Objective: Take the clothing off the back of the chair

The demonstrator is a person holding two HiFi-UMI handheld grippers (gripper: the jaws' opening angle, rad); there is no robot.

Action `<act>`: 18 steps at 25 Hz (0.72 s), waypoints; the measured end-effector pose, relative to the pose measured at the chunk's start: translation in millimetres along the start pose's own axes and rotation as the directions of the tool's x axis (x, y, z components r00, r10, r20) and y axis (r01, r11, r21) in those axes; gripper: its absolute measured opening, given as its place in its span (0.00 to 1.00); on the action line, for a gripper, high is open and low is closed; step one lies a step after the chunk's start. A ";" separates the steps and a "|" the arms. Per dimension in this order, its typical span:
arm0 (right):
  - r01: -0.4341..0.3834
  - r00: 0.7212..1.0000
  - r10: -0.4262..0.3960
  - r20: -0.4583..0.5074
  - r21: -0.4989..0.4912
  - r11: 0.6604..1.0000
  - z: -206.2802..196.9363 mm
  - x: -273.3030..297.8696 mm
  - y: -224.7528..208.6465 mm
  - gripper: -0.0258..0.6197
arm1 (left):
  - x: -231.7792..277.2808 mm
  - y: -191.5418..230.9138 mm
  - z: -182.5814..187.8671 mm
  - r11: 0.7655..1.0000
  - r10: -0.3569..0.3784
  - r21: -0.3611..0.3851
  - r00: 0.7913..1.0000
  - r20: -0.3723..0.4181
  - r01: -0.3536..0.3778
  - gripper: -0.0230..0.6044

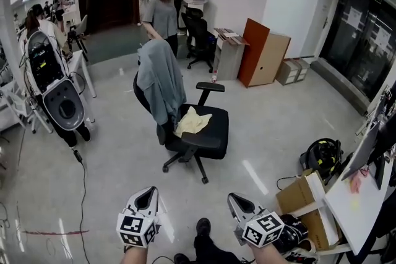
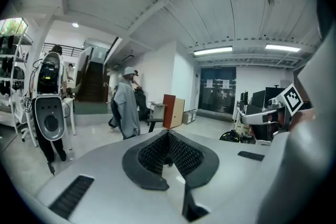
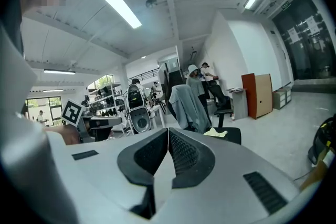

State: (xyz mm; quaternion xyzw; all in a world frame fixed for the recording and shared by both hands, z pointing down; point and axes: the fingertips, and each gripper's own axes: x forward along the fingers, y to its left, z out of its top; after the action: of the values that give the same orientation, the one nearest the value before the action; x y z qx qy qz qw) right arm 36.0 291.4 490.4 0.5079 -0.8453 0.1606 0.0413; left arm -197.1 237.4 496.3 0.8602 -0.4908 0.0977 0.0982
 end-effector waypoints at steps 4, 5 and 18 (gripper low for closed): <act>-0.023 1.000 0.023 0.001 0.017 1.000 11.0 45.3 -35.4 0.05 | 47.7 13.7 14.0 1.000 0.017 0.018 1.000 -0.013 -0.017 0.04; -0.033 0.999 0.033 0.003 0.016 0.999 15.8 57.2 -44.7 0.05 | 60.3 18.8 19.6 0.999 0.027 0.019 1.000 -0.013 -0.027 0.04; -0.141 0.990 0.141 0.029 -0.002 0.990 88.7 166.4 -143.0 0.08 | 192.0 53.8 93.3 0.990 0.136 0.040 0.991 0.006 -0.136 0.04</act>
State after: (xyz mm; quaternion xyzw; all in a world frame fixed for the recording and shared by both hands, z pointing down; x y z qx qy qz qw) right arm 88.9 61.0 478.2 0.4490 -0.8797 0.1557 0.0174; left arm -141.1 27.3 461.3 0.8267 -0.5464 0.1129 0.0730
